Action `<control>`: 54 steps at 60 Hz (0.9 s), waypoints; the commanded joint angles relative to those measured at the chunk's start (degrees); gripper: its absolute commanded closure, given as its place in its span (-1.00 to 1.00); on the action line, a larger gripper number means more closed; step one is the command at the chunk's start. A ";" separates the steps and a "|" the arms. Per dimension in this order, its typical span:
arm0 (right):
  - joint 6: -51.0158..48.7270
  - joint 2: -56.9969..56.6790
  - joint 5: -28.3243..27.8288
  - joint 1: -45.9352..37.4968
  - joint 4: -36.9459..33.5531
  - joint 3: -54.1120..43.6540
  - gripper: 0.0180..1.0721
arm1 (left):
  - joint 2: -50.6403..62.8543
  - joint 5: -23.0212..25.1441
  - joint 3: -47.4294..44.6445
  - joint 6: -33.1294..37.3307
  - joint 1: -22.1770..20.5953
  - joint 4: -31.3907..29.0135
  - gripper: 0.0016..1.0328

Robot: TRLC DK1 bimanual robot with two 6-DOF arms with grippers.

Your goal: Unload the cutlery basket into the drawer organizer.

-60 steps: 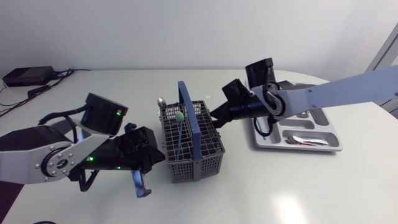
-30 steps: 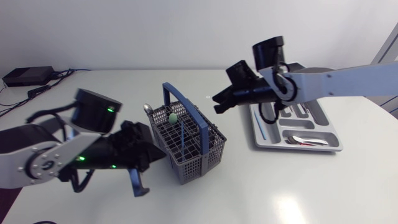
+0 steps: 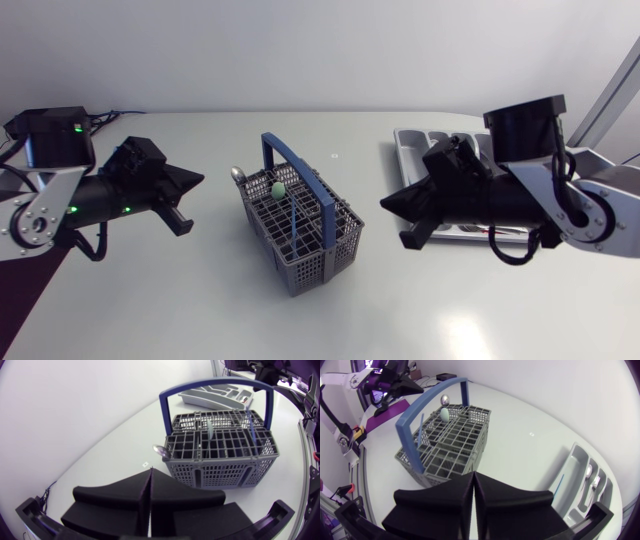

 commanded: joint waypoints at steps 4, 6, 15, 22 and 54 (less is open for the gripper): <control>-0.82 -2.68 -0.11 2.21 -1.24 -4.33 0.89 | 10.04 0.50 0.75 -1.93 1.02 6.03 0.88; -0.74 -3.03 -0.03 2.73 -1.24 -4.85 0.88 | 12.58 0.59 1.19 -2.37 1.02 8.14 0.88; -0.03 -2.33 1.12 5.99 -0.36 -6.00 0.89 | 20.85 1.38 3.74 -3.86 0.85 14.73 0.88; 0.49 1.10 1.73 7.39 2.45 -6.96 0.89 | 25.42 3.49 6.72 -6.50 0.76 17.36 0.88; 0.58 10.94 3.66 8.62 8.96 -2.92 0.89 | 33.41 18.78 13.58 -12.39 -0.82 18.68 0.88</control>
